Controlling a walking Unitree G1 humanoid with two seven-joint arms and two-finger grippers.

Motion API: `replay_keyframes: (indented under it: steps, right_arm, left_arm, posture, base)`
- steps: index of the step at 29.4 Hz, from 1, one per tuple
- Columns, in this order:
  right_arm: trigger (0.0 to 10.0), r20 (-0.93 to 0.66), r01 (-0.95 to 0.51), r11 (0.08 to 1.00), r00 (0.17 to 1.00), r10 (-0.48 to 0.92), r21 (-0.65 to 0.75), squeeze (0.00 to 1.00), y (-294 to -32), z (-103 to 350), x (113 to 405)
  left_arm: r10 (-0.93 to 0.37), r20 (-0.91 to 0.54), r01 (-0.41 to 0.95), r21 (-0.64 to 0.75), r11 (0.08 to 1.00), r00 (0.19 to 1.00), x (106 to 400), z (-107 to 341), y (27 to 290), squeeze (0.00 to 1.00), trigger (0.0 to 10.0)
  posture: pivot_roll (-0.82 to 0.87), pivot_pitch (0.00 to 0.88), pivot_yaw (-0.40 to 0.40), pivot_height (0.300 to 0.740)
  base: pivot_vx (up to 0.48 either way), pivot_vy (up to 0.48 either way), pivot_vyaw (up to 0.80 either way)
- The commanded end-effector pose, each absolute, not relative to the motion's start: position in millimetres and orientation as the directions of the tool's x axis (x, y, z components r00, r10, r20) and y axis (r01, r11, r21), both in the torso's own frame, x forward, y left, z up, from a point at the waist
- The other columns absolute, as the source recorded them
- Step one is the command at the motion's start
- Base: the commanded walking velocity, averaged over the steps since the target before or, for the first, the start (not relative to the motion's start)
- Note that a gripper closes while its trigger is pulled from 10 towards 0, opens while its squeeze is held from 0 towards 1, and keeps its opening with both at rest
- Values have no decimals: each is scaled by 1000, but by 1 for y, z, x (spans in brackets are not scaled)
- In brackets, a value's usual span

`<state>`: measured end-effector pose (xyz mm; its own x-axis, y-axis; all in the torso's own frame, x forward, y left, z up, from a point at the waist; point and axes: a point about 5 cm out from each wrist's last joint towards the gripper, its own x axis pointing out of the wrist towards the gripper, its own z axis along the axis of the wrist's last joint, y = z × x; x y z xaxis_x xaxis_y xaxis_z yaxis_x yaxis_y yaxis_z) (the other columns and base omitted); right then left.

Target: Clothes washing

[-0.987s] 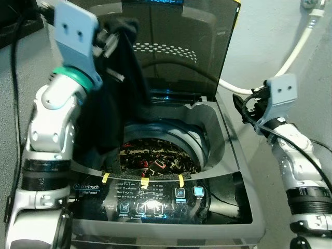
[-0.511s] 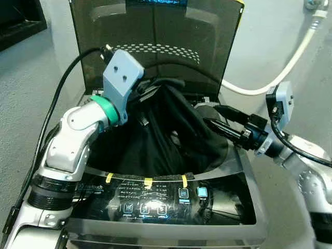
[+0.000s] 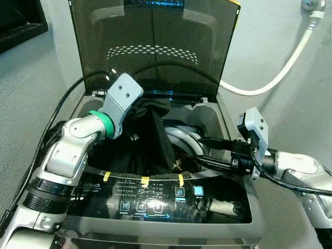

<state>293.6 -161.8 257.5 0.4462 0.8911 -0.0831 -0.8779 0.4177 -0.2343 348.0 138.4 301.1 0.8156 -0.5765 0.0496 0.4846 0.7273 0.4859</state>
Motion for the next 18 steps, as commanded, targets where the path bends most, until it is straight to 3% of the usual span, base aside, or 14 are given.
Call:
replay_keyframes:
  steps: [1, 6, 7, 8, 14, 18]
  right_arm:
    - [10000, -101, -890, 394, 424, 900, -231, 0, -159, 256, 290]
    - [10000, -115, -894, 384, 417, 901, -230, 0, -158, 255, 287]
    - [10000, -116, -894, 384, 417, 901, -231, 0, -158, 255, 287]
    - [10000, -118, -894, 385, 419, 901, -231, 0, -157, 254, 287]
    - [10000, -122, -892, 388, 422, 898, -231, 0, -156, 253, 286]
    - [10000, -129, -891, 393, 427, 895, -227, 0, -155, 249, 285]
  left_arm:
    - [-594, 50, 504, 475, 721, 803, 346, 303, 136, 1000, 10000]
    - [-643, -1, 560, 492, 667, 766, 342, 298, 129, 1000, 10000]
    - [-641, -7, 558, 498, 664, 768, 342, 297, 129, 663, 10000]
    - [-648, -25, 570, 500, 652, 762, 340, 296, 128, 0, 10000]
    - [-700, -110, 651, 489, 580, 706, 333, 288, 124, 0, 10000]
    - [-800, -175, 768, 452, 453, 574, 314, 285, 116, 0, 10000]
  posture:
    - [16, 65, 27, 740]
    - [19, 67, 37, 740]
    - [19, 67, 37, 740]
    - [21, 70, 39, 740]
    - [29, 74, 49, 740]
    - [36, 76, 57, 740]
  base:
    - [0, 0, 0]
    - [0, 0, 0]
    - [0, 0, 0]
    - [0, 0, 0]
    - [0, 0, 0]
    - [0, 0, 0]
